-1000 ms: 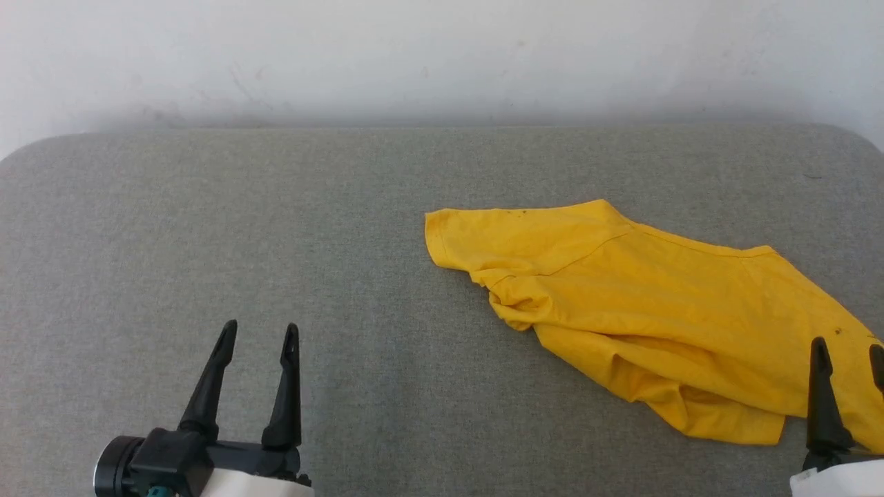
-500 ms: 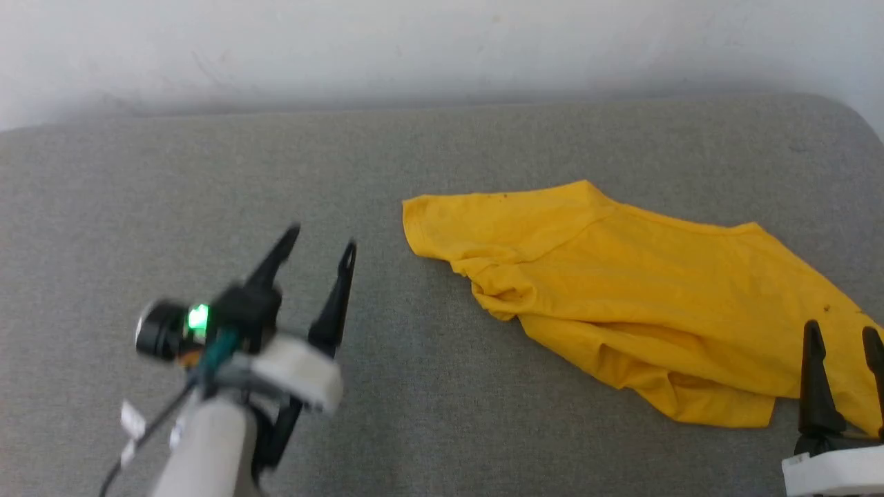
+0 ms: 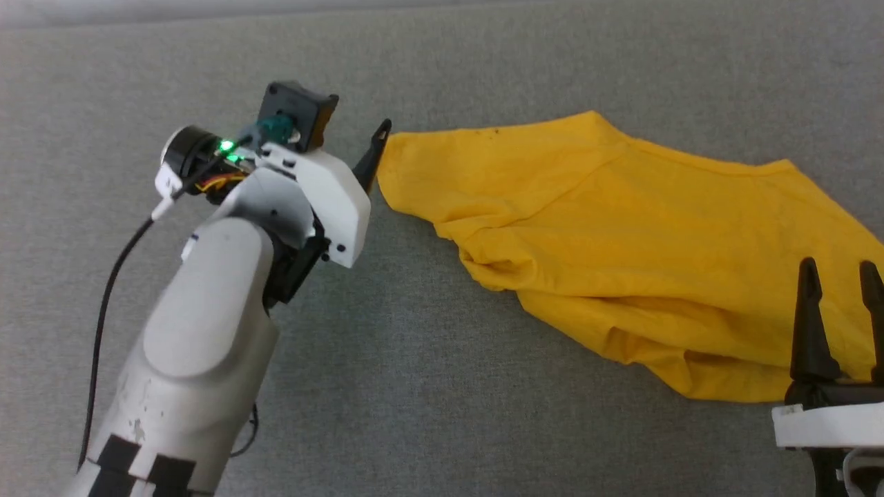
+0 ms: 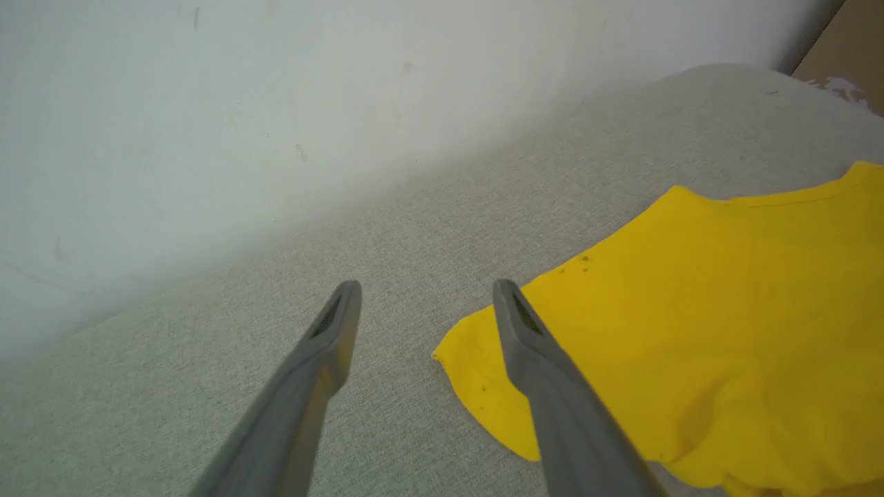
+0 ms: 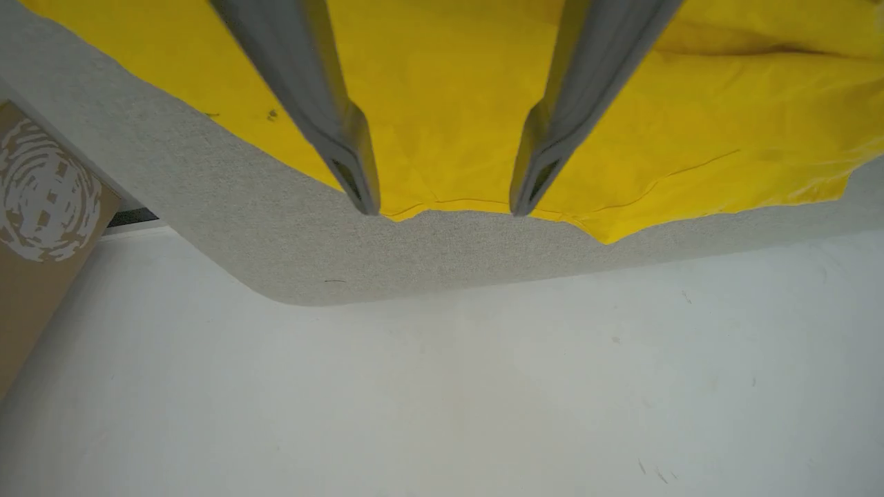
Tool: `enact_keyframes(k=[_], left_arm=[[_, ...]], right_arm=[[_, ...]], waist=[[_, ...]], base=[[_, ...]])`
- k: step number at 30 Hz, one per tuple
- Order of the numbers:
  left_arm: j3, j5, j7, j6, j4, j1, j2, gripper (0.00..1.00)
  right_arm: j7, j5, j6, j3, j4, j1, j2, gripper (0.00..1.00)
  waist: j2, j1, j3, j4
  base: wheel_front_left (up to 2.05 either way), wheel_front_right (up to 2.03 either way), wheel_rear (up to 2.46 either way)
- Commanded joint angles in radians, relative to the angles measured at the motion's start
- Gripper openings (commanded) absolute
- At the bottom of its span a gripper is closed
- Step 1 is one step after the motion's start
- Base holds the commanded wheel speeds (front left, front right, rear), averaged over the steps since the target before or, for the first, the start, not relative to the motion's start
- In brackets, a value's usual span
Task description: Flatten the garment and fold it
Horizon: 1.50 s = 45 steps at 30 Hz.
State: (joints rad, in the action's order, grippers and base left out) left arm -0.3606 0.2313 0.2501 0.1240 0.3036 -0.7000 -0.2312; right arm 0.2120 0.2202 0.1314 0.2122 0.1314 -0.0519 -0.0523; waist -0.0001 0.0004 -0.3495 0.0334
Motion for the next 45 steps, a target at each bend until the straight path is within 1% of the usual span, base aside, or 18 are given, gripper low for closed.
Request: enact_keyframes(k=[1, 4, 9, 13, 16, 17, 18, 21, 24, 26, 27, 31, 34, 38, 41, 45], left_arm=[[-0.007, 0.015, 0.027, 0.007, 0.041, -0.03, -0.007, 1.0], [-0.011, 0.056, 0.099, 0.007, 0.109, -0.066, 0.0, 1.0], [-0.021, 0.115, 0.194, 0.007, 0.159, -0.104, 0.007, 1.0], [-0.039, 0.131, 0.294, 0.004, 0.189, -0.106, -0.01, 1.0], [-0.063, 0.141, 0.405, 0.004, 0.217, -0.092, -0.022, 1.0], [-0.07, 0.152, 0.437, 0.004, 0.215, -0.088, -0.021, 0.49], [-0.075, 0.166, 0.46, 0.005, 0.206, -0.084, -0.02, 0.0], [-0.108, 0.204, 0.504, 0.006, 0.162, -0.07, -0.025, 0.0], [-0.13, 0.231, 0.493, 0.006, 0.111, -0.058, -0.036, 0.0], [-0.134, 0.231, 0.456, 0.006, 0.088, -0.052, -0.038, 0.0], [-0.128, 0.227, 0.423, -0.001, 0.078, -0.05, -0.034, 0.0], [-0.103, 0.208, 0.273, -0.045, 0.064, -0.041, -0.004, 0.0], [-0.064, 0.235, 0.171, -0.072, 0.06, -0.009, 0.03, 0.0], [-0.004, 0.294, 0.073, -0.096, 0.033, 0.092, 0.045, 0.0], [0.07, 0.348, 0.013, -0.128, -0.009, 0.209, 0.029, 0.0], [0.2, 0.413, -0.062, -0.193, -0.096, 0.402, -0.015, 0.0]], right_arm=[[0.006, 0.002, -0.001, -0.008, 0.01, 0.023, 0.002, 1.0], [0.008, 0.003, -0.001, -0.012, 0.014, 0.037, 0.002, 1.0], [0.012, 0.011, -0.001, -0.012, 0.002, 0.042, 0.002, 1.0], [0.019, 0.02, -0.001, -0.022, -0.009, 0.047, 0.002, 1.0], [0.025, 0.028, -0.001, -0.027, -0.018, 0.053, 0.002, 1.0], [0.027, 0.03, -0.001, -0.026, -0.021, 0.055, 0.002, 1.0], [0.029, 0.031, -0.001, -0.024, -0.024, 0.056, 0.002, 1.0], [0.033, 0.031, -0.001, -0.015, -0.034, 0.06, 0.002, 1.0], [0.036, 0.03, -0.001, -0.007, -0.044, 0.064, 0.002, 1.0], [0.038, 0.029, -0.001, -0.005, -0.051, 0.064, 0.002, 1.0], [0.038, 0.028, -0.001, -0.006, -0.054, 0.063, 0.002, 1.0], [0.038, 0.022, -0.001, -0.006, -0.067, 0.055, 0.002, 1.0], [0.029, 0.016, -0.001, -0.003, -0.075, 0.046, 0.002, 1.0], [0.012, 0.008, -0.001, 0.002, -0.074, 0.03, 0.002, 1.0], [-0.004, 0.005, -0.001, 0.002, -0.067, 0.016, 0.002, 1.0], [-0.02, 0.003, -0.001, 0.007, -0.055, -0.002, 0.002, 1.0]], waist=[[0.0001, -0.0004, -0.083, 0.033], [0.0001, -0.0004, -0.107, 0.047], [0.0001, -0.0004, -0.127, 0.065], [0.0001, -0.0004, -0.134, 0.082], [0.0001, -0.0004, -0.136, 0.092], [0.0001, -0.0004, -0.137, 0.094], [0.0001, -0.0004, -0.137, 0.095], [0.0001, -0.0004, -0.13, 0.091], [0.0001, -0.0004, -0.108, 0.084], [0.0001, -0.0004, -0.086, 0.076], [0.0001, -0.0004, -0.074, 0.071], [0.0001, -0.0004, -0.015, 0.045], [0.0001, -0.0004, 0.032, 0.02], [0.0001, -0.0004, 0.091, -0.016], [0.0001, -0.0004, 0.122, -0.037], [0.0001, -0.0004, 0.143, -0.058]], base=[[0.0, 0.0, 0.0], [0.0, 0.0, 0.0], [0.0, 0.0, 0.0], [0.0, 0.0, 0.0], [0.0, 0.0, 0.0], [0.0, 0.0, 0.0], [0.0, 0.0, 0.0], [0.0, 0.0, 0.0], [0.0, 0.0, 0.0], [0.0, 0.0, 0.0], [0.0, 0.0, 0.0], [0.0, 0.0, 0.0], [0.0, 0.0, 0.0], [0.0, 0.0, 0.0], [0.0, 0.0, 0.0], [0.0, 0.0, 0.0]])
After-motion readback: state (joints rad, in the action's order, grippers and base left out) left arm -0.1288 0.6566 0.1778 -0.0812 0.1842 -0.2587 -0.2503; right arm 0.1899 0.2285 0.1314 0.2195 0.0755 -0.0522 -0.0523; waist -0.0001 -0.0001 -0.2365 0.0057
